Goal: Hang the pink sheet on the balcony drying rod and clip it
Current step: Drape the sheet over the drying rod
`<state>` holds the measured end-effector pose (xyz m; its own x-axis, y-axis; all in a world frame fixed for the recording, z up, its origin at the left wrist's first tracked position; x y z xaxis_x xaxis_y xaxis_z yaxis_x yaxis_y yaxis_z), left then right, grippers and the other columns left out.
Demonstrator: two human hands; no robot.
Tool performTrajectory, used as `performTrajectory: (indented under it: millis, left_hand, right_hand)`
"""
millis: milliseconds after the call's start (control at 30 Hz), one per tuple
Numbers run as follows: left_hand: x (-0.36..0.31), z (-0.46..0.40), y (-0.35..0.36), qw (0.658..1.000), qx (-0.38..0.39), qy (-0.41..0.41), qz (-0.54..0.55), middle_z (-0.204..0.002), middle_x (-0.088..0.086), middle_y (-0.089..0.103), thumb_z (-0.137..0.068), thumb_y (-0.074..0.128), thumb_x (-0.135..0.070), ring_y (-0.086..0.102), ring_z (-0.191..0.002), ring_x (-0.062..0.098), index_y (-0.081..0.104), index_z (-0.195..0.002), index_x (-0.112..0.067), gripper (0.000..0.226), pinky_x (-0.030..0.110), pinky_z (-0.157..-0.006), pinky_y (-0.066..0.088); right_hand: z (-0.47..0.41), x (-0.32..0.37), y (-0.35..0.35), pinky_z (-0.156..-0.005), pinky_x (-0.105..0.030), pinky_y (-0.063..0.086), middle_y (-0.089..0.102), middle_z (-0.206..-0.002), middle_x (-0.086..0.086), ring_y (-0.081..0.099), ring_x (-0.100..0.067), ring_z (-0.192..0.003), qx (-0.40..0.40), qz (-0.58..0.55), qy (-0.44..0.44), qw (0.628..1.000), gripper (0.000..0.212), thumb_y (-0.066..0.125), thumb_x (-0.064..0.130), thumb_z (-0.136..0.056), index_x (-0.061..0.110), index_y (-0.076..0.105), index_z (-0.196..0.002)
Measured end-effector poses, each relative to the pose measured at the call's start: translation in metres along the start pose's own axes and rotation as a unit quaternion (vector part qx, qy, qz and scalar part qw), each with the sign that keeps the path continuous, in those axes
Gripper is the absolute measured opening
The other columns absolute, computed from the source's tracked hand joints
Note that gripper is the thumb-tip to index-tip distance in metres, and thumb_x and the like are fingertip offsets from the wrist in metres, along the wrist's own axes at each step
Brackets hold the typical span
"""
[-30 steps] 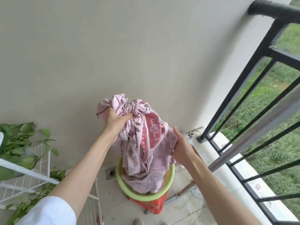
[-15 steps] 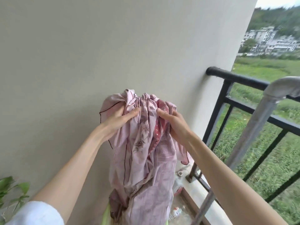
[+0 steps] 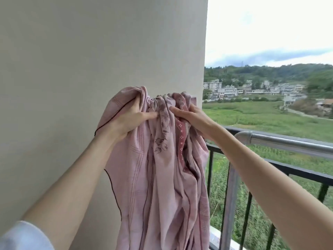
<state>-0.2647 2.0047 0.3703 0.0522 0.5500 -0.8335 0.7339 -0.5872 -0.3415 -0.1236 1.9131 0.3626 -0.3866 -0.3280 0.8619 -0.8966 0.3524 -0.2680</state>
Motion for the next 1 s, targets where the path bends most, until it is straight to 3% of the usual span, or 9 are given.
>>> performTrajectory:
  millis: [100, 200, 300, 433, 567, 633, 733, 900, 1000]
  left_hand:
    - [-0.001, -0.001, 0.014, 0.998, 0.004, 0.010, -0.055, -0.138, -0.010, 0.041, -0.074, 0.067, -0.025, 0.037, -0.128, 0.005, 0.016, -0.146, -0.023, 0.088, 0.030, -0.114, 0.025]
    - [-0.005, -0.003, 0.028, 0.987, 0.030, 0.013, -0.158, -0.149, -0.005, 0.028, -0.089, 0.057, -0.024, 0.024, -0.134, 0.003, 0.012, -0.147, -0.018, 0.074, 0.010, -0.105, 0.014]
    - [-0.003, -0.002, 0.029, 0.962, 0.045, -0.025, -0.268, -0.154, -0.001, 0.019, -0.091, 0.049, -0.035, 0.021, -0.140, 0.014, 0.006, -0.147, -0.016, 0.073, 0.019, -0.109, 0.014]
    - [0.002, 0.011, 0.035, 0.953, 0.059, -0.038, -0.296, -0.151, 0.003, 0.026, -0.093, 0.046, -0.029, 0.025, -0.139, 0.020, 0.020, -0.145, -0.013, 0.060, 0.025, -0.110, 0.016]
    - [0.019, 0.023, 0.045, 0.993, 0.054, -0.047, -0.095, -0.138, -0.004, 0.042, -0.095, 0.045, -0.017, 0.040, -0.129, 0.012, 0.033, -0.138, -0.021, 0.045, 0.020, -0.103, 0.029]
    - [0.030, 0.025, 0.051, 0.994, 0.036, -0.082, 0.055, -0.133, -0.006, 0.047, -0.096, 0.044, -0.017, 0.049, -0.118, 0.009, 0.027, -0.140, -0.033, 0.050, 0.025, -0.100, 0.040]
    - [0.033, 0.022, 0.056, 0.985, 0.000, -0.080, 0.155, -0.118, -0.005, 0.057, -0.094, 0.048, -0.026, 0.059, -0.102, 0.009, 0.028, -0.135, -0.044, 0.049, 0.020, -0.081, 0.051]
    - [-0.011, -0.006, 0.063, 0.980, -0.039, -0.049, 0.190, -0.115, -0.006, 0.057, -0.078, 0.062, -0.043, 0.059, -0.097, 0.008, 0.028, -0.131, -0.045, 0.063, 0.023, -0.080, 0.048]
    - [-0.039, -0.026, 0.080, 0.984, -0.027, -0.042, 0.172, -0.119, -0.004, 0.053, -0.076, 0.062, -0.047, 0.057, -0.093, 0.008, 0.024, -0.141, -0.032, 0.076, 0.026, -0.080, 0.045]
  right_hand:
    - [0.003, -0.004, -0.008, -0.086, -0.036, 0.053, 0.070, -0.098, -0.005, 0.068, -0.019, -0.087, 0.011, -0.033, 0.039, 0.999, 0.018, 0.065, 0.034, -0.083, 0.024, 0.062, -0.098]
    - [0.009, -0.005, -0.013, -0.074, -0.030, 0.055, 0.068, -0.087, -0.008, 0.067, -0.017, -0.071, 0.002, -0.128, 0.073, 0.989, 0.025, 0.064, 0.031, -0.083, 0.012, 0.060, -0.099]
    - [0.014, -0.007, -0.015, -0.063, -0.024, 0.054, 0.064, -0.078, -0.007, 0.063, -0.016, -0.061, 0.001, -0.158, 0.107, 0.982, 0.039, 0.070, 0.036, -0.073, 0.012, 0.056, -0.100]
    - [0.022, -0.020, -0.015, -0.061, -0.023, 0.053, 0.063, -0.075, -0.007, 0.062, -0.015, -0.058, 0.004, -0.181, 0.147, 0.972, 0.027, 0.070, 0.035, -0.075, 0.013, 0.057, -0.086]
    - [0.025, -0.027, -0.013, -0.059, -0.024, 0.053, 0.064, -0.066, -0.003, 0.062, -0.014, -0.056, 0.005, -0.210, 0.136, 0.968, 0.018, 0.065, 0.028, -0.083, 0.017, 0.057, -0.070]
    - [0.024, -0.025, -0.012, -0.055, -0.023, 0.052, 0.063, -0.063, -0.002, 0.061, -0.013, -0.054, 0.008, -0.224, 0.124, 0.967, 0.019, 0.062, 0.025, -0.085, 0.016, 0.058, -0.068]
    - [0.022, -0.019, -0.012, -0.057, -0.022, 0.051, 0.065, -0.063, -0.001, 0.061, -0.013, -0.053, 0.009, -0.220, 0.138, 0.966, 0.013, 0.061, 0.024, -0.085, 0.015, 0.056, -0.077]
    - [0.019, 0.014, -0.045, -0.060, -0.024, 0.049, 0.065, -0.063, 0.000, 0.061, -0.013, -0.054, -0.039, -0.183, 0.120, 0.975, 0.016, 0.059, 0.027, -0.087, 0.015, 0.059, -0.077]
    - [0.026, 0.038, -0.080, -0.062, -0.026, 0.047, 0.064, -0.063, 0.001, 0.060, -0.013, -0.055, -0.079, -0.165, 0.091, 0.979, 0.018, 0.059, 0.030, -0.087, 0.018, 0.056, -0.075]
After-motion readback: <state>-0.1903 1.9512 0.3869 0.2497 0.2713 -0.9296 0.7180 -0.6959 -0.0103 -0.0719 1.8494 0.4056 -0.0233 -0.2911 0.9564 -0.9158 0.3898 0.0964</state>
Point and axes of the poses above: each hand's wrist, its own z-axis away from the middle knuckle, its own y-axis out of the palm, x = y × z, the point moved 5 cm from there along -z, towards the middle knuckle
